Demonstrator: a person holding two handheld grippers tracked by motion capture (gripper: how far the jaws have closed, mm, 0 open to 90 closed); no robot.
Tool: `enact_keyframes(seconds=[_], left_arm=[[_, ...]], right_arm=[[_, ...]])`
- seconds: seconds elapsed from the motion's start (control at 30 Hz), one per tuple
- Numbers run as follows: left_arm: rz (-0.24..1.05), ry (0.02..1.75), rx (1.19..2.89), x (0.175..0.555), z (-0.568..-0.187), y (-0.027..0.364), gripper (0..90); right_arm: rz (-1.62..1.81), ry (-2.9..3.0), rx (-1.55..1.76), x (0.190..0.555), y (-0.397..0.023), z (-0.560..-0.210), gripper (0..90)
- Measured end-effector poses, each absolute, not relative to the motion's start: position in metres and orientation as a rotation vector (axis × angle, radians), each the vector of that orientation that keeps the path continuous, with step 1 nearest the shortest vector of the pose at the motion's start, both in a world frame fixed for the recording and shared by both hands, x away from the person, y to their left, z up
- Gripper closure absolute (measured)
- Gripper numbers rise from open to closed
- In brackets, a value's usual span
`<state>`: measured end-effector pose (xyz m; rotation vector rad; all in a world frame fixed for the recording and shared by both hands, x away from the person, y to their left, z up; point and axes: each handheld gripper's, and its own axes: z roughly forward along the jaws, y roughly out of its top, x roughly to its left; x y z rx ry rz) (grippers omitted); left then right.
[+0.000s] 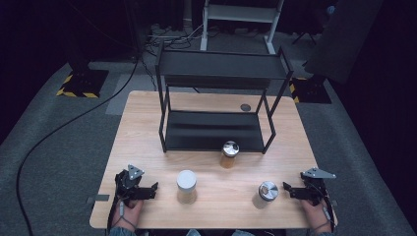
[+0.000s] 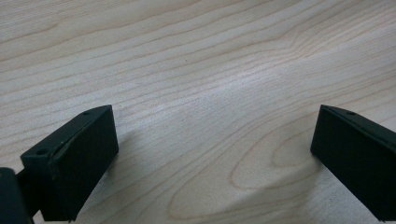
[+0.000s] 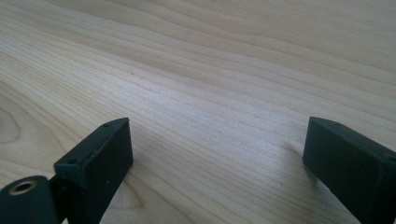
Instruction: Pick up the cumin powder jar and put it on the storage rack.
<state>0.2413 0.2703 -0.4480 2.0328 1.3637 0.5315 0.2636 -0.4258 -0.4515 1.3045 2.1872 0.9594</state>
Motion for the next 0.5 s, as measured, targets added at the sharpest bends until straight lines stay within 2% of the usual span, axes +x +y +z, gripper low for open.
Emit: enact_keyframes(seconds=[0.5], left_arm=[[0.528, 1.359, 2.031, 0.2376, -0.4477, 0.2697, 1.8]], right_arm=[[0.959, 2.186, 1.306, 0.2635, -0.4255, -0.4515, 8.3]])
